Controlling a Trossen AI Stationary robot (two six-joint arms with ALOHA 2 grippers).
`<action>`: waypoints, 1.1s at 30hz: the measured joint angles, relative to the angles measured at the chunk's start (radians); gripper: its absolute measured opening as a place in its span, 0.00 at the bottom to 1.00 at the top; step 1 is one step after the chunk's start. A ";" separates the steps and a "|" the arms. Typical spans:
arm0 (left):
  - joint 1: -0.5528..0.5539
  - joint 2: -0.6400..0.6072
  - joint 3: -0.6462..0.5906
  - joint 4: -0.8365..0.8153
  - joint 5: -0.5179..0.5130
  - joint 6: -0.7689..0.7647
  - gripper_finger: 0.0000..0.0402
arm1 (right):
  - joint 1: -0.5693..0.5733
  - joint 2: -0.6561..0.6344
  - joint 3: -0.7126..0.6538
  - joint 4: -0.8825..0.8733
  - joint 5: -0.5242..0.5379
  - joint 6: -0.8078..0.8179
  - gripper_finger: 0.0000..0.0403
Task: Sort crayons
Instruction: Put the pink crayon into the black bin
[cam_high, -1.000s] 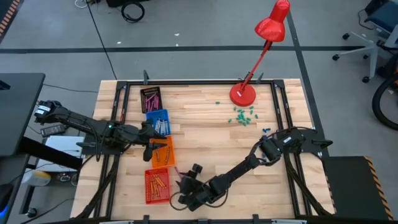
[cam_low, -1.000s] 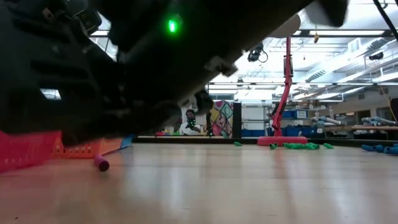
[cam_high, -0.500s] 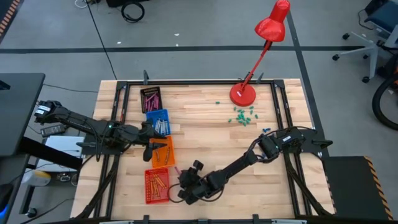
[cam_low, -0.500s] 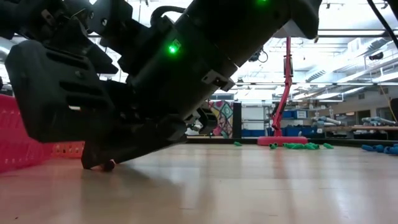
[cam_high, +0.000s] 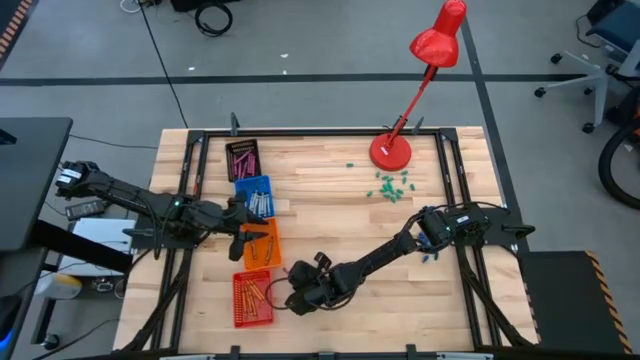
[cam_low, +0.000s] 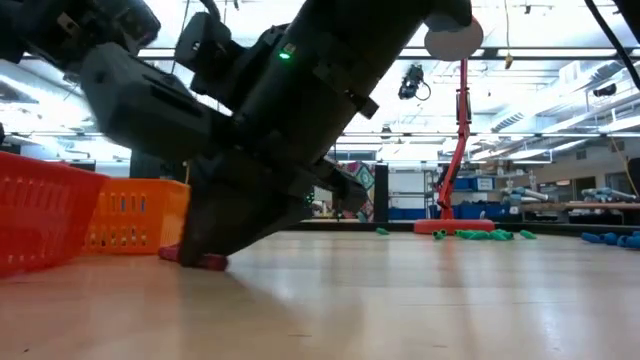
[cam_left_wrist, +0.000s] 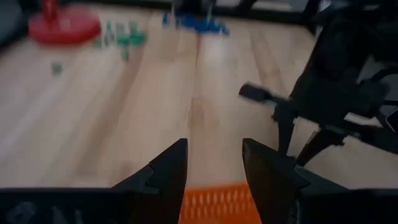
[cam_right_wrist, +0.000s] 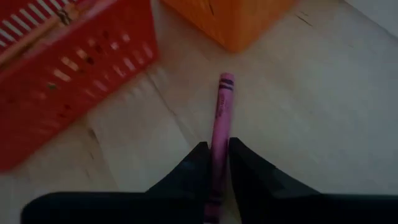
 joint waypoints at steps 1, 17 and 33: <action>0.000 0.000 0.000 0.029 -0.001 0.038 0.41 | -0.002 -0.007 -0.002 -0.016 -0.007 0.001 0.16; -0.015 0.001 0.023 0.119 -0.020 0.257 0.41 | -0.022 -0.030 -0.002 -0.130 -0.020 0.049 0.09; -0.013 0.008 0.023 0.060 -0.023 0.255 0.41 | -0.020 -0.087 -0.008 -0.193 0.084 0.025 0.09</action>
